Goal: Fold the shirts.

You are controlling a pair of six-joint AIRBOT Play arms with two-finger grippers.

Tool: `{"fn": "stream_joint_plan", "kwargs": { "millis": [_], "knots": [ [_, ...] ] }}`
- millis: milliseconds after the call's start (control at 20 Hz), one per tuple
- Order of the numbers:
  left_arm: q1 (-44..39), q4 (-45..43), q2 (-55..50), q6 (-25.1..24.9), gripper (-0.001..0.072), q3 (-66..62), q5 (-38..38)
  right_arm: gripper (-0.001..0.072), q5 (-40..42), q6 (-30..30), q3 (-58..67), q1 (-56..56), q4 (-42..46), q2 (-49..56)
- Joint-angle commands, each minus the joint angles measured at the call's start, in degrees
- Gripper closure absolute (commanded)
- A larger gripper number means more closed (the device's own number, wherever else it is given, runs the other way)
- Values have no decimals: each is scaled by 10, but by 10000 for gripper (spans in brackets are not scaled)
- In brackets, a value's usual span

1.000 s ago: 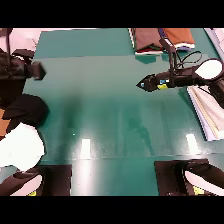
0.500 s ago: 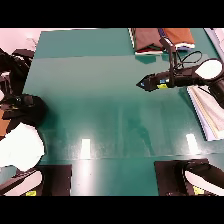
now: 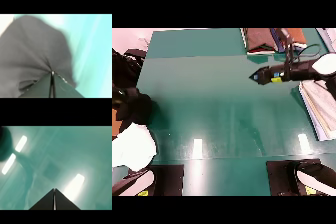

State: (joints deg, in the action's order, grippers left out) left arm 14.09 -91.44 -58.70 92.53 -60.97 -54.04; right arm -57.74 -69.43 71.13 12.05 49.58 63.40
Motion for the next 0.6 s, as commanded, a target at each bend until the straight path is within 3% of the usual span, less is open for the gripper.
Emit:
{"fn": "stream_joint_plan", "kwargs": {
  "millis": [0, 150, 400, 550],
  "knots": [
    [-21, 54, 87, -31, 687, -116, 0, 692, 4, 0, 93, 0, 5, 0],
    [-114, 56, 137, -31, 687, -230, -13, 692, 3, -11, 190, 0, 69, 0],
    [-328, 62, 136, -30, 688, -308, 5, 692, -15, -104, 314, -3, 244, 0],
    [-439, 66, 84, -30, 688, -308, 0, 692, -54, -139, 352, -46, 251, 0]
  ]
}}
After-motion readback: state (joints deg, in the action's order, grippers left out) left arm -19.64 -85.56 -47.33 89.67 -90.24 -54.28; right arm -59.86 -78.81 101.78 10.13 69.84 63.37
